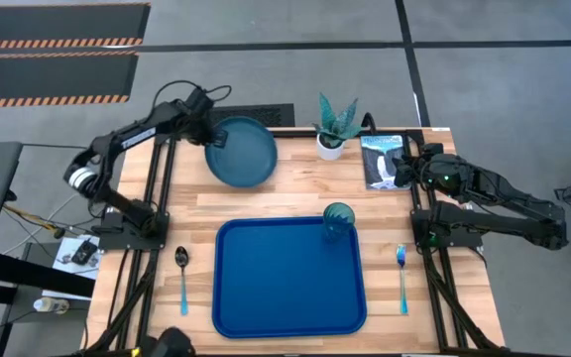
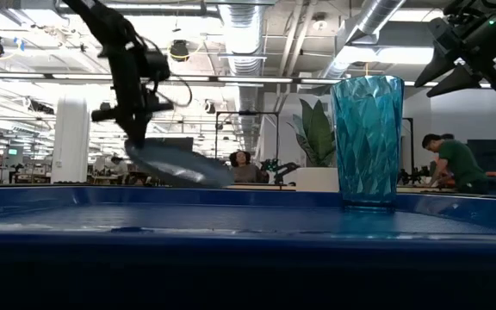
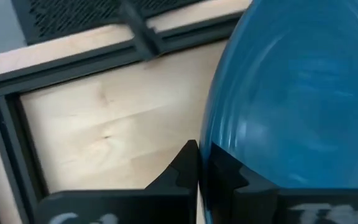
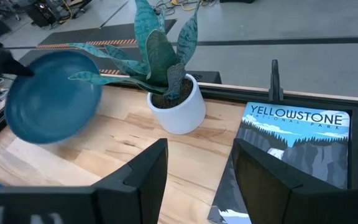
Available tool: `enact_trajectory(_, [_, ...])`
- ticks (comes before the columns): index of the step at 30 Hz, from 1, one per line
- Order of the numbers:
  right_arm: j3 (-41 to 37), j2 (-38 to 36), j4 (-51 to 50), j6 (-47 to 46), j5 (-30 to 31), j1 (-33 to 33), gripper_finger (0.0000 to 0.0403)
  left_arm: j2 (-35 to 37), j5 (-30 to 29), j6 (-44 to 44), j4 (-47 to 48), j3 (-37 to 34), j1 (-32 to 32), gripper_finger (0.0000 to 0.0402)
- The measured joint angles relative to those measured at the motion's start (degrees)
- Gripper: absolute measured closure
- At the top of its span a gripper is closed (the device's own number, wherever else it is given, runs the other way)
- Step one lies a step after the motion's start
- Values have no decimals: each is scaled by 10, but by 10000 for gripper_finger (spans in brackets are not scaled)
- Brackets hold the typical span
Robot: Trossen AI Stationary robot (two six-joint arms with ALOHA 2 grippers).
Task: Pick and place plate/cup/fork/spoon on tray
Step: Put the blue plate on the blue tray to the bottom of the blue cup
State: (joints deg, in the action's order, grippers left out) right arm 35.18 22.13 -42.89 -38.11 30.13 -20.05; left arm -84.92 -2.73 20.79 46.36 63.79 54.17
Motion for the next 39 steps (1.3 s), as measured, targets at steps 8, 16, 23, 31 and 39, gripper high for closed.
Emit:
enact_trajectory(8, [0, 0, 0, 5, 0, 0, 202, 95, 40, 66, 5, 0, -44, 400])
enact_trajectory(16, [0, 0, 0, 8, 0, 0, 204, 173, 87, 133, 18, 0, -117, 401])
enact_trajectory(23, [0, 0, 0, 11, -1, 0, 206, 222, 119, 200, 90, 0, -234, 401])
enact_trajectory(31, [0, 0, 0, 11, -1, 0, 208, 233, 53, 354, 158, 1, -427, 402])
enact_trajectory(39, [0, 0, 0, 11, -1, 0, 209, 169, -39, 551, 153, 1, -586, 401])
